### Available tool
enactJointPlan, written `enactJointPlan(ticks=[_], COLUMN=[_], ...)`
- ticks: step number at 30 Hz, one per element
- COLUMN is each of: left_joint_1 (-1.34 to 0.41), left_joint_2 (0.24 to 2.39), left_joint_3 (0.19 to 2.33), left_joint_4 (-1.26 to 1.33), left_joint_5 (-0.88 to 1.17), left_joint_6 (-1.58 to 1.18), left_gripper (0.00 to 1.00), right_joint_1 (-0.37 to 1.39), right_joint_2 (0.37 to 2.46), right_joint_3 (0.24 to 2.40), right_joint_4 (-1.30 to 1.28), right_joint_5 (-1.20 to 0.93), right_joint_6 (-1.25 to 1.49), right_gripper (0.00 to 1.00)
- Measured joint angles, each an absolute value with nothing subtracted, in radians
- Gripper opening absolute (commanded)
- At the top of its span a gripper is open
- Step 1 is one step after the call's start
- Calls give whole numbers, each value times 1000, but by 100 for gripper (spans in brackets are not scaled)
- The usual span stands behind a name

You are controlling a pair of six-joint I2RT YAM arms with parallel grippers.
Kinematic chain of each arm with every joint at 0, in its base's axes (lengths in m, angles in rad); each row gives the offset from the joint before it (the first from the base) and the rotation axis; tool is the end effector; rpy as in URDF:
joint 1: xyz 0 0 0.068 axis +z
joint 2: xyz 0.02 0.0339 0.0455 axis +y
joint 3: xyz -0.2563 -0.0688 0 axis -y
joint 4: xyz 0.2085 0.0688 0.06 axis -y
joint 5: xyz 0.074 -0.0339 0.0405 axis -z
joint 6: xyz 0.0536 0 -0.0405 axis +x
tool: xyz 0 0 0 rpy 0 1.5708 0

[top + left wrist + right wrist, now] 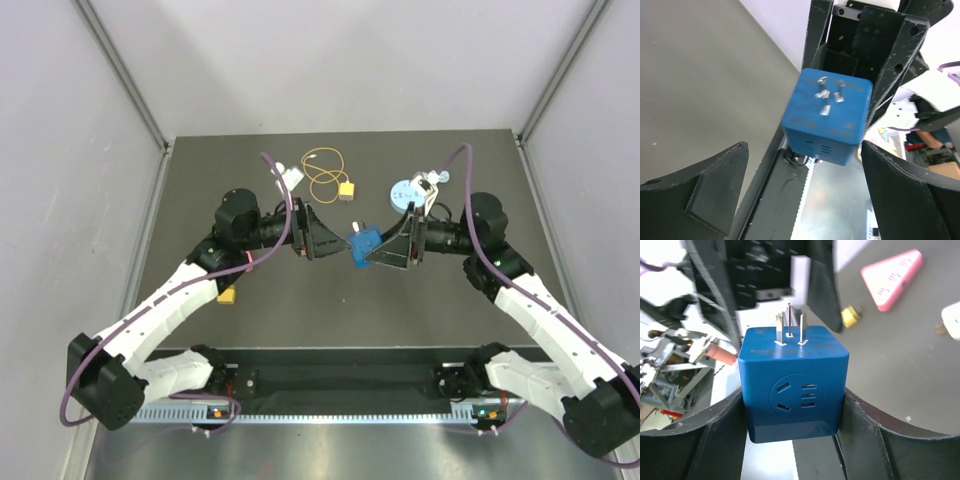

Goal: Insert the plug

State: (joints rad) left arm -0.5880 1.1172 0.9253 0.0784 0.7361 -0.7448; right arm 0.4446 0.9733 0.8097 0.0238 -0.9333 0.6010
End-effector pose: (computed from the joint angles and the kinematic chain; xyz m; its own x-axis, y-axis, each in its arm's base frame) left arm 0.1771 -0.1613 0.3501 -0.7242 -0.1210 -0.6790 0.6464 0.2239 -0.7294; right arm 0.1586 0.1233 0.3359 -0.6547 0.0609 -0.7534 -0.7325 0.1948 0.6523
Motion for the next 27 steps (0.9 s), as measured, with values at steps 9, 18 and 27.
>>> enactJointPlan(ticks=[9, 18, 27], left_joint_1=[-590, -594, -617], left_joint_2=[1108, 1138, 1212], left_joint_3=[840, 783, 783], left_joint_4=[311, 504, 583], left_joint_5=[791, 804, 808], left_joint_6=[-923, -1073, -1135], left_gripper=[98, 93, 27], right_joint_1=[467, 478, 488], right_joint_2=[939, 949, 1013], right_joint_3=[786, 778, 779], right_joint_4=[134, 174, 171], right_joint_5=[-952, -953, -956], right_joint_6=[691, 736, 743], right_gripper=[30, 29, 34])
